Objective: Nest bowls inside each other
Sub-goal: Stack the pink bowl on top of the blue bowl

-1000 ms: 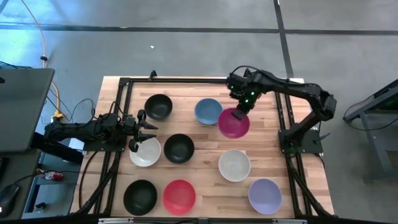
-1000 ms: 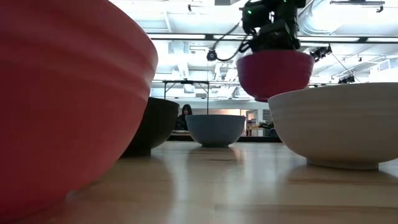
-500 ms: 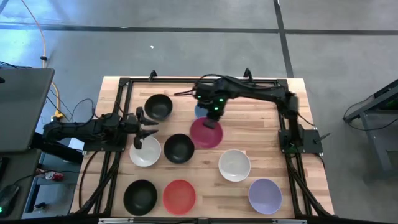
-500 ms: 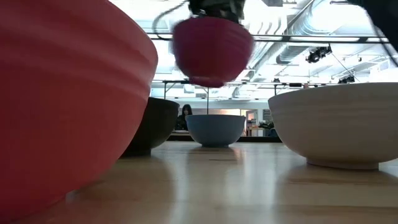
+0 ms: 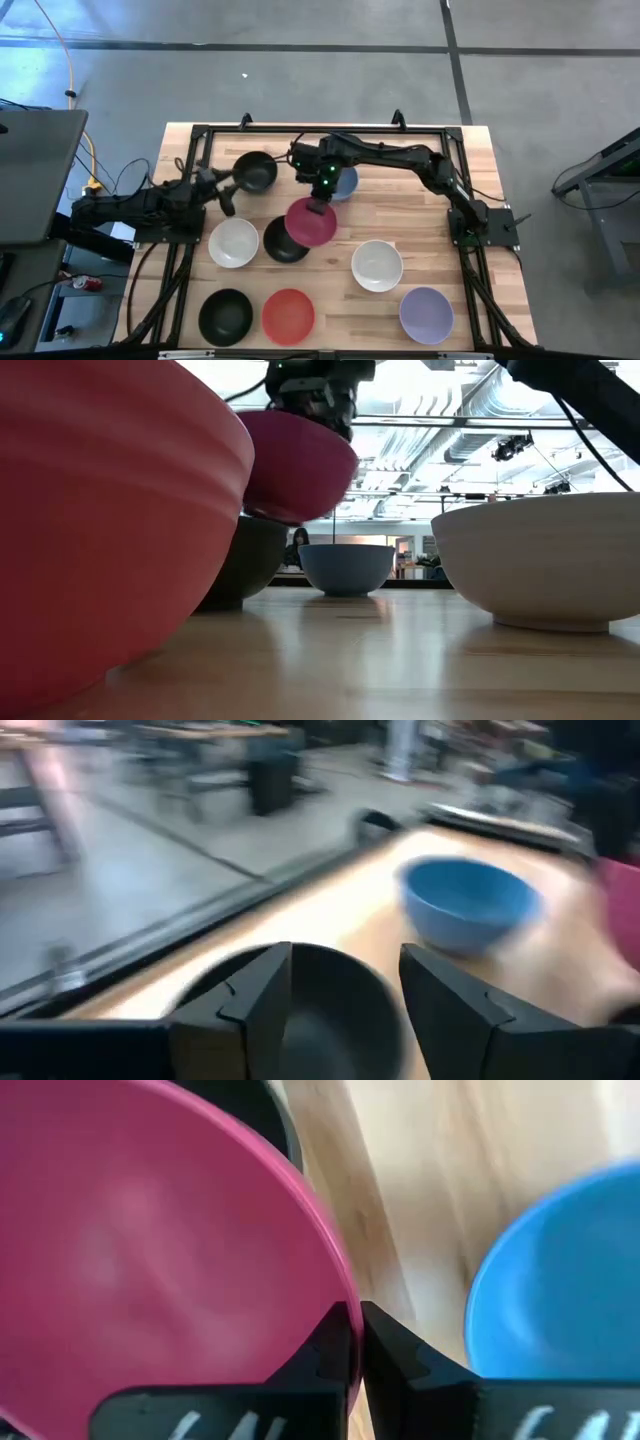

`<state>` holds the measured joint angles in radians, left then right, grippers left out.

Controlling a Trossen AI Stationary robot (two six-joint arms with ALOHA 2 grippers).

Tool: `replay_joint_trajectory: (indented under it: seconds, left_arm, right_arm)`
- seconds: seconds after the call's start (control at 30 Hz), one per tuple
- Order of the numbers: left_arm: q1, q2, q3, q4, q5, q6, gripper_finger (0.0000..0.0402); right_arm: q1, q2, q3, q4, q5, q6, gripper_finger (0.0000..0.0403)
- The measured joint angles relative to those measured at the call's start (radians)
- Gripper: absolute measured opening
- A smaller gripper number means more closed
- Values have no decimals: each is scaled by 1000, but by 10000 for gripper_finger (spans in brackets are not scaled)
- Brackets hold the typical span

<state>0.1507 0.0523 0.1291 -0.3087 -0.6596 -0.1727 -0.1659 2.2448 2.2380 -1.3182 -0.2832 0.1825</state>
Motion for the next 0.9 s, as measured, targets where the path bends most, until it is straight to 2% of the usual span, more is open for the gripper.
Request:
replay_joint_trajectory:
  seconds: [0.07,0.13,0.27,0.57,0.9]
  left_arm:
    - [0,1,-2,-2,-58,-30,187]
    - [0,2,-3,-1,-66,-42,192]
    - [-1,2,-3,16,-40,-45,197]
    - [-1,2,-3,26,24,-61,197]
    - [-1,2,-4,29,24,-71,197]
  right_arm:
    - [3,-2,34,1,-1,-3,0]
    - [4,-3,66,-3,-2,-7,0]
    - [-8,-8,119,-42,51,-25,0]
    - [-110,-24,105,-133,248,-5,0]
    - [-229,-19,103,-141,324,-4,0]
